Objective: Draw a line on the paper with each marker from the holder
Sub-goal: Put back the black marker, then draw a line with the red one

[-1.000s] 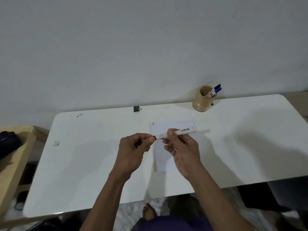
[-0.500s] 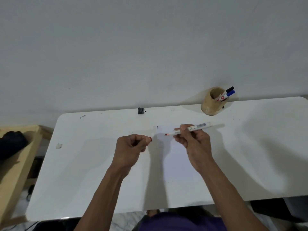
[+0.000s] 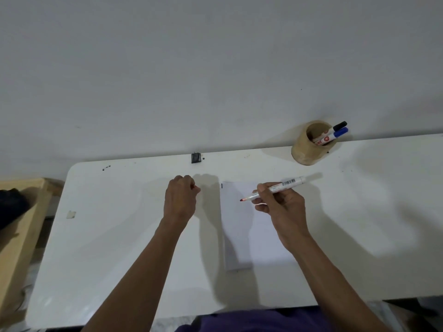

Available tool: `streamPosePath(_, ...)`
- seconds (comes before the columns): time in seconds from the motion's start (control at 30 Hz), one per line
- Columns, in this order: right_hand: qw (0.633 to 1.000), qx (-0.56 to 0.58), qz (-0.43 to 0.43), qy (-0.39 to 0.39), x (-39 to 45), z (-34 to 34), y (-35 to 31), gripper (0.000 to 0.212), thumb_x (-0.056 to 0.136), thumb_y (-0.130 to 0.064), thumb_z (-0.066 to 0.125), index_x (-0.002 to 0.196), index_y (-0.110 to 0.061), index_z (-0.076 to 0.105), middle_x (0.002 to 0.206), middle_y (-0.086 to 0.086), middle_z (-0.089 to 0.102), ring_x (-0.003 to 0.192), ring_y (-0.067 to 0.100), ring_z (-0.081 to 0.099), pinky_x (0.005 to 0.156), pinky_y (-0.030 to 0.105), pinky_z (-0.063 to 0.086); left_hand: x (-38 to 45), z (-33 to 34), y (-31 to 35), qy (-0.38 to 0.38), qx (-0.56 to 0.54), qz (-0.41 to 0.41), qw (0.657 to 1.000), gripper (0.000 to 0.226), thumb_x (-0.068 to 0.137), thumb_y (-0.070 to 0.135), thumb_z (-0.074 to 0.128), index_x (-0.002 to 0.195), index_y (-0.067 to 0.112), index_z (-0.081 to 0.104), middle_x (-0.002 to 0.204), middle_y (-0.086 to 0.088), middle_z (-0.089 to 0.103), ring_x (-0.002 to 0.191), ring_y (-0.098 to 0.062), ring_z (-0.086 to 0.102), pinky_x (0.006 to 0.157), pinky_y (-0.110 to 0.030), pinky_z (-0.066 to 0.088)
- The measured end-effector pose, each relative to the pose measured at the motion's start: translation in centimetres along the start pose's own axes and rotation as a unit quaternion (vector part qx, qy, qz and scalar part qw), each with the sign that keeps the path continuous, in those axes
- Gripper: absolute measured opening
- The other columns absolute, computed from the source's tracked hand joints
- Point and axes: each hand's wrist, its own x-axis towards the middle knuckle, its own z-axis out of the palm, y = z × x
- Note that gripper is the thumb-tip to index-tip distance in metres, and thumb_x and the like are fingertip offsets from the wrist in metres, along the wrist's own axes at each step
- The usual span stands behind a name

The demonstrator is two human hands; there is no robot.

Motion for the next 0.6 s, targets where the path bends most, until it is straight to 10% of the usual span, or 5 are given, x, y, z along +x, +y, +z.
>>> streamPosePath(0.23, 1.0, -0.02, -0.01, 0.001, 0.3, 0.3, 0.3, 0.016, 0.084, -0.01, 0.081, 0.093, -0.001, 0.072, 0.078, 0.009, 0.077, 0.07, 0.017, 0.074, 0.063, 0.026, 0.06, -0.4, -0.1, 0.1, -0.008, 0.028, -0.016, 0.999, 0.03, 0.09, 0.024, 0.071, 0.114, 0.006, 0.067, 0.112, -0.013, 0.063, 0.114, -0.032, 0.056, 0.084, -0.044, 0.051)
streamPosePath(0.4, 0.999, -0.014, -0.048, 0.005, 0.9, 0.6, 0.6, 0.021, 0.071, 0.0, 0.089, 0.08, 0.001, 0.07, 0.076, 0.012, 0.077, 0.066, 0.021, 0.072, 0.061, 0.029, 0.059, -5.3, -0.1, 0.2, 0.157, 0.046, 0.028, 0.986, 0.034, 0.089, 0.036, 0.068, 0.115, 0.014, 0.063, 0.106, -0.009, 0.067, 0.103, -0.033, 0.059, 0.082, -0.044, 0.048)
streamPosePath(0.6, 0.993, -0.071, -0.083, -0.046, 3.4, 1.8, 1.8, 0.02, 0.075, 0.004, 0.085, 0.081, -0.008, 0.071, 0.086, 0.014, 0.077, 0.077, 0.029, 0.075, 0.071, 0.036, 0.061, -8.9, 4.3, -1.0, 0.03, 0.109, 0.2, 0.973, 0.048, 0.097, 0.046, 0.05, 0.138, 0.024, 0.054, 0.14, -0.007, 0.058, 0.128, -0.03, 0.053, 0.104, -0.049, 0.044)
